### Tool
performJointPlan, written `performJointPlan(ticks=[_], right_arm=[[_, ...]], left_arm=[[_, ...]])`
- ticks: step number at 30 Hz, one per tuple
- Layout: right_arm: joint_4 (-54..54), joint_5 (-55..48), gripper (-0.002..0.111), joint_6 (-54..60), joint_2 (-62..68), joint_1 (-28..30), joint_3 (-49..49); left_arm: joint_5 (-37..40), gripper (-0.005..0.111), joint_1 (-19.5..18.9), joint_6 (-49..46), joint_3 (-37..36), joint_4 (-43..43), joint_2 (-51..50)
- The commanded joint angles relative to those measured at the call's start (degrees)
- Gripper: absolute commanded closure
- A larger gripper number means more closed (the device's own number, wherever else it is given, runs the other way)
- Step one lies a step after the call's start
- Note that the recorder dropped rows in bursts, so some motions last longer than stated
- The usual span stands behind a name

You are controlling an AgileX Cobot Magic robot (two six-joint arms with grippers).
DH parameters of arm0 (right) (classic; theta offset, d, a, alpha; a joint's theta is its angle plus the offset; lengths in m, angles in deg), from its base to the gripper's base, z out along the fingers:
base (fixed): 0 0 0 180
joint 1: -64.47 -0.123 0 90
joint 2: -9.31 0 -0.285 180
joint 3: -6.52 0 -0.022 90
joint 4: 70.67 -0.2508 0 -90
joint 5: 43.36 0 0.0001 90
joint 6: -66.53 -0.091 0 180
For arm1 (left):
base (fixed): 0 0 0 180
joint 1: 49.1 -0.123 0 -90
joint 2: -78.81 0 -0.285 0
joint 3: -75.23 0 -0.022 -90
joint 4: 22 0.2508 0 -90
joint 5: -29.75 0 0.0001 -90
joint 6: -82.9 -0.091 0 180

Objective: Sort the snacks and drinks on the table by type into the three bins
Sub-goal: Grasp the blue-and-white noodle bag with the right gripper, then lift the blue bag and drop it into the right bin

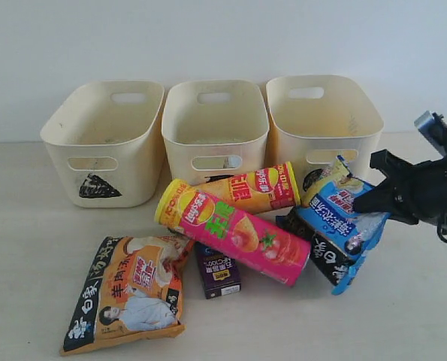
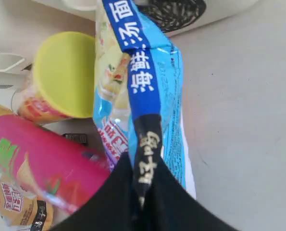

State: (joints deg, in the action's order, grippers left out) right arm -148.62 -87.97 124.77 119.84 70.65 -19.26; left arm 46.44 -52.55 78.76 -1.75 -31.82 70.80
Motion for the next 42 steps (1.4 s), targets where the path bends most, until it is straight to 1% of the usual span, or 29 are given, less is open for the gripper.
performJointPlan(ticks=[1, 6, 17, 21, 23, 26, 33, 36, 42], right_arm=[[5.53, -0.38, 0.108, -2.40, -5.82, 0.09, -0.01], [9.65, -0.38, 0.108, -5.26, -10.66, 0.09, -0.01], [9.52, -1.60, 0.108, -7.53, -21.16, 0.09, -0.01], [9.31, 3.14, 0.108, -8.49, -26.21, 0.09, 0.10], [8.04, 7.14, 0.108, -8.49, -28.35, 0.09, 0.33], [7.16, 10.56, 0.108, -9.28, -29.57, 0.09, 2.64], [6.28, 14.59, 0.108, -10.44, -25.79, -0.03, 12.57], [5.54, 16.30, 0.108, -12.58, -21.16, -0.03, 16.84], [4.81, 17.00, 0.108, -13.00, -9.46, -0.03, 25.59]], left_arm=[[-0.42, 0.103, -0.22, -0.27, -0.24, 0.23, 0.21], [-0.42, 0.103, -0.22, -0.27, -0.24, 0.23, 0.21], [-0.42, 0.103, -0.22, -0.27, -0.24, 0.23, 0.21], [-0.42, 0.103, -0.22, -0.27, -0.24, 0.23, 0.21], [-0.42, 0.103, -0.22, -0.27, -0.24, 0.23, 0.21], [-0.42, 0.103, -0.22, -0.27, -0.24, 0.23, 0.21], [-0.42, 0.103, -0.22, -0.27, -0.24, 0.23, 0.21], [-0.42, 0.103, -0.22, -0.27, -0.24, 0.23, 0.21], [-0.42, 0.103, -0.22, -0.27, -0.24, 0.23, 0.21]])
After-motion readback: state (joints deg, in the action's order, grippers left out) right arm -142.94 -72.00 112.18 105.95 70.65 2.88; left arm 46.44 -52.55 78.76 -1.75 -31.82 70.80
